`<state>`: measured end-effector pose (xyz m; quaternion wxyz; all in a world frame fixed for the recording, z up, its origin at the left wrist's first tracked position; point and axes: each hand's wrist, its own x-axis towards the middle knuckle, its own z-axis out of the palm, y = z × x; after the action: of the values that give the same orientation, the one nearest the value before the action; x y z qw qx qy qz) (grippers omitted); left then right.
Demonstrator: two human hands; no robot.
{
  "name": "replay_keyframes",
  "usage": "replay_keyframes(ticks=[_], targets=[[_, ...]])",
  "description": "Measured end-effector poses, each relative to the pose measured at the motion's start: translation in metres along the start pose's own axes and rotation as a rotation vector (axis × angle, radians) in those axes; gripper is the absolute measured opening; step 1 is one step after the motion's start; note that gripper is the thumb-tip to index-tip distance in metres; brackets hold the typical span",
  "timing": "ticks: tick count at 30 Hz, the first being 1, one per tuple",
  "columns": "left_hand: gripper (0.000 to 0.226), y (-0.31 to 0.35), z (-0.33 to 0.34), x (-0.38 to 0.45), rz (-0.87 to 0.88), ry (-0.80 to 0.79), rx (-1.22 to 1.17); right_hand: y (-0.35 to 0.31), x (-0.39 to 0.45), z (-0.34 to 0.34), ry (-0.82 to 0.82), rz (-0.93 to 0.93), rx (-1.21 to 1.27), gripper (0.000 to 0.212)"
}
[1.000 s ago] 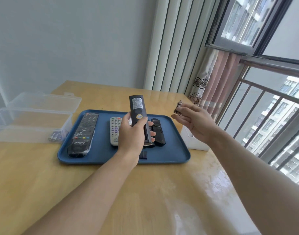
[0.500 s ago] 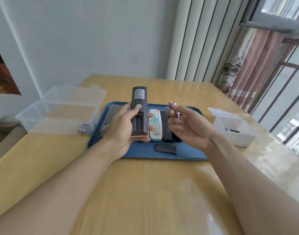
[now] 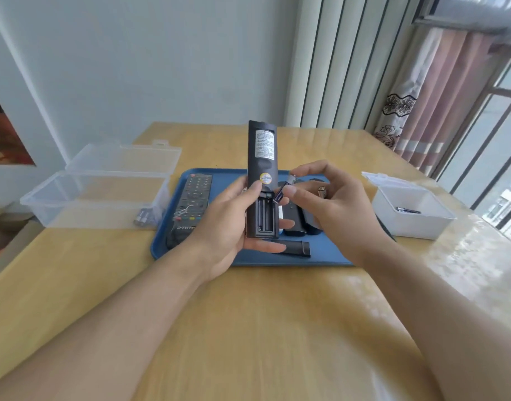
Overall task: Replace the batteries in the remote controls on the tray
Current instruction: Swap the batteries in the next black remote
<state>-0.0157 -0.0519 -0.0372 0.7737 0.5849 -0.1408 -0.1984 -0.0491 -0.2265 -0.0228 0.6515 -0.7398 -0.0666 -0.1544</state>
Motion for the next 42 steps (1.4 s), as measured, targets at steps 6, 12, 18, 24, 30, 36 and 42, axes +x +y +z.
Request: replay_keyframes(ticks=[6,12,18,24,30,36,42], targets=[[0.034,-0.001,0.000,0.000,-0.023,-0.040,-0.055,0.000,-0.003,0.002,-0.041,-0.054,-0.095,0.015],[0.034,-0.001,-0.001,-0.001,-0.024,-0.040,-0.067,0.006,-0.003,0.004,-0.102,-0.113,-0.151,0.013],[0.034,-0.003,0.000,-0.001,-0.037,-0.063,-0.059,0.011,-0.001,0.007,-0.091,-0.128,-0.176,0.019],[0.034,-0.006,-0.002,0.000,-0.049,-0.069,-0.043,0.019,0.001,0.008,-0.064,-0.088,-0.211,0.027],[0.029,-0.005,-0.001,-0.001,-0.041,-0.063,-0.026,0.014,-0.001,0.007,-0.050,-0.092,-0.263,0.033],[0.032,-0.002,-0.001,0.000,-0.047,-0.022,-0.118,0.006,0.006,0.000,0.026,0.159,0.013,0.028],[0.030,-0.002,-0.003,0.002,-0.037,0.011,-0.152,0.002,0.010,-0.004,-0.076,0.369,0.442,0.036]])
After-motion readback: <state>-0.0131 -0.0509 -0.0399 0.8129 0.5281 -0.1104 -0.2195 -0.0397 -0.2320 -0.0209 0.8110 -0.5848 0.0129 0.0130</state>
